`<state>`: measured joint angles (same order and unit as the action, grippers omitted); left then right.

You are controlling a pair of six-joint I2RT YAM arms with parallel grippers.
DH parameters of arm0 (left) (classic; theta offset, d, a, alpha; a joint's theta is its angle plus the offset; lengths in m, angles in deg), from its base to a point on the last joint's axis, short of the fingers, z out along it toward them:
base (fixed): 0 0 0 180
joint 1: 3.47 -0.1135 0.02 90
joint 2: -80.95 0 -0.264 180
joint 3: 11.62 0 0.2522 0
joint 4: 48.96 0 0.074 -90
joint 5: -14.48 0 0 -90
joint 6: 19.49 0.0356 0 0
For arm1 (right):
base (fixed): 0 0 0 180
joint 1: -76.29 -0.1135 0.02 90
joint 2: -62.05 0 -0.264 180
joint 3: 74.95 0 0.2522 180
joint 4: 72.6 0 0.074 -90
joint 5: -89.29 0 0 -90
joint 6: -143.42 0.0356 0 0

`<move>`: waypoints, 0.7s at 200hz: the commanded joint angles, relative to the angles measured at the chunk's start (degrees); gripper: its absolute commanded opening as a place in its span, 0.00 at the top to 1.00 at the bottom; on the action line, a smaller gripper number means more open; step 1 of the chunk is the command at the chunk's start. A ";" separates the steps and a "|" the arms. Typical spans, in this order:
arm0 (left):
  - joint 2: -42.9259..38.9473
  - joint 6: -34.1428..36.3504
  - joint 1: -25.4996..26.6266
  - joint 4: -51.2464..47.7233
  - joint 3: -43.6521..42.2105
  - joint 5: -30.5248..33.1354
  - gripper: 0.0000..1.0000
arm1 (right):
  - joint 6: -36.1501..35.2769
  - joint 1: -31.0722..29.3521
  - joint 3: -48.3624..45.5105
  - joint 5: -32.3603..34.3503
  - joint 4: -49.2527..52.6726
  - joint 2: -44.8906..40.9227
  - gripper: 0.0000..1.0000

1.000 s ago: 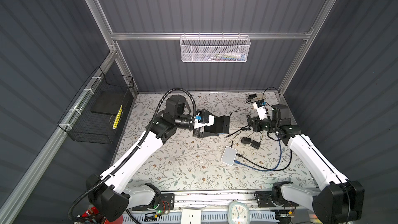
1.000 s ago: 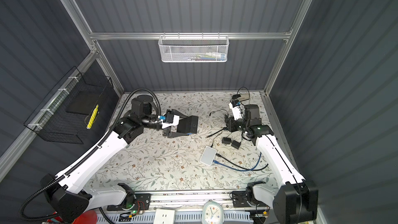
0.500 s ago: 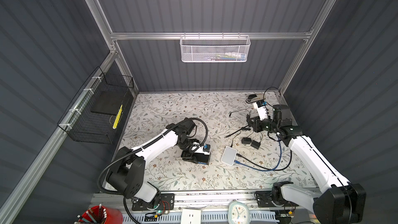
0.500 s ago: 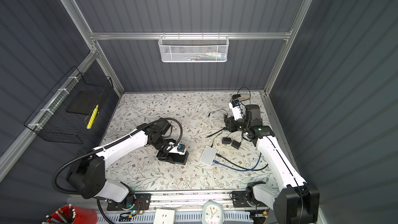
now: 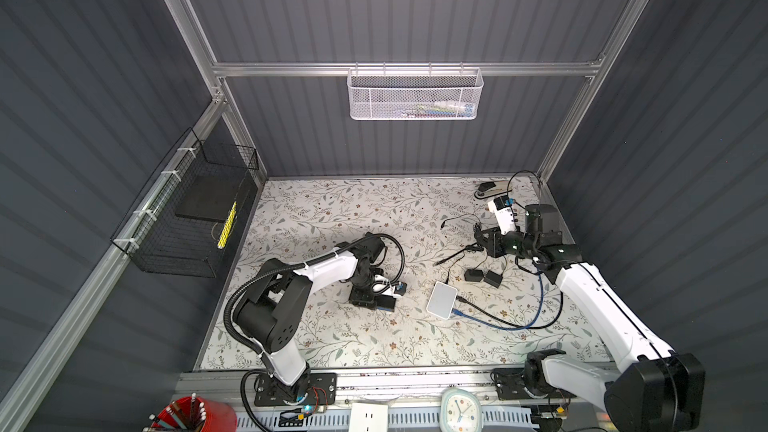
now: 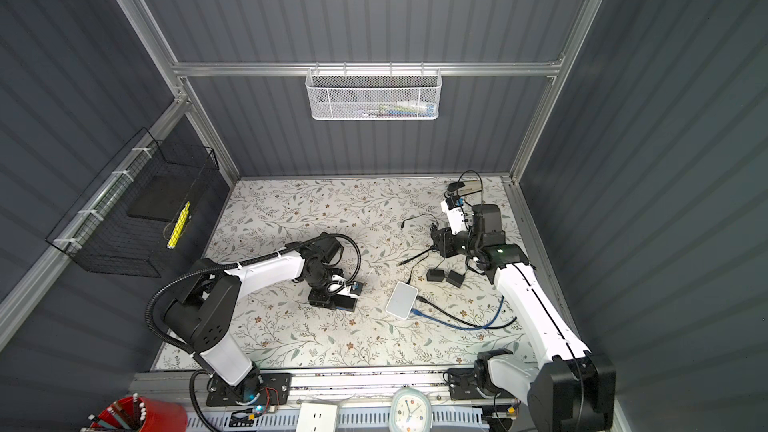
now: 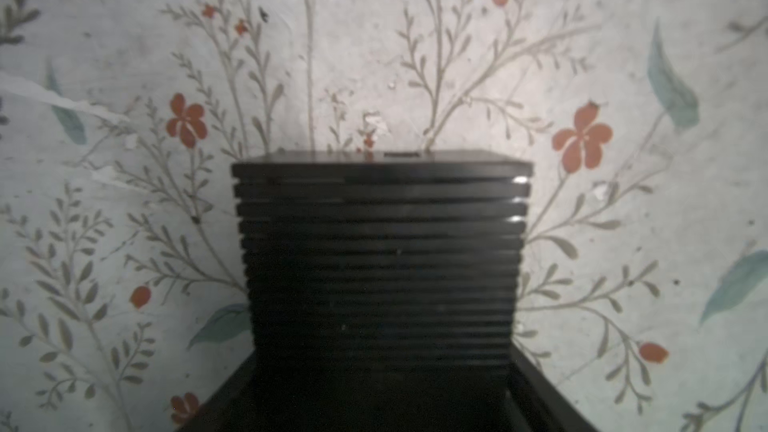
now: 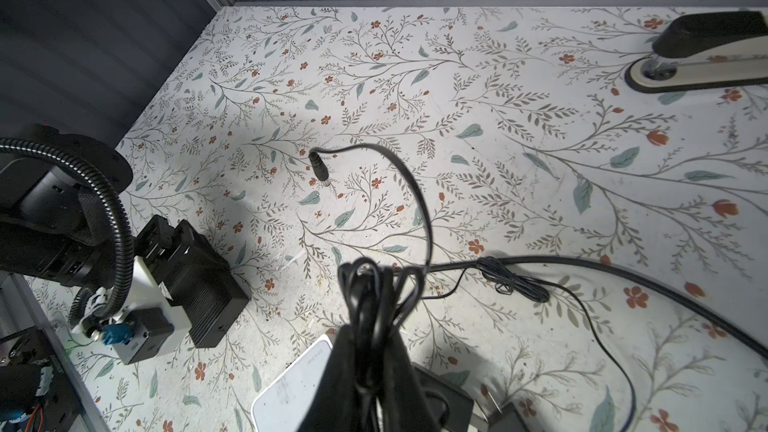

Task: Insert the plug into the switch port
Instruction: 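Open the left gripper and draw it back while the right holds the cable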

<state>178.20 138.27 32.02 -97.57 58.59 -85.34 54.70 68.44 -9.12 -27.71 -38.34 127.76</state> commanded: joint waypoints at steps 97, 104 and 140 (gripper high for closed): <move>-35.53 -66.84 -0.24 19.72 -3.80 6.56 0.00 | 15.91 -8.98 0.76 -7.51 -5.92 25.77 0.89; -36.58 -70.01 -0.24 20.88 -4.90 6.91 0.00 | 17.44 -8.85 1.35 -6.02 -5.08 27.01 0.88; -42.94 -79.04 -0.24 25.50 -10.66 8.08 0.00 | 24.90 -6.50 -0.14 -2.32 -1.82 29.75 0.79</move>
<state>138.77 71.50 31.99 -75.50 50.83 -79.42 71.73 60.15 -9.34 -31.76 -42.65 156.75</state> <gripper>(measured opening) 0.999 0.204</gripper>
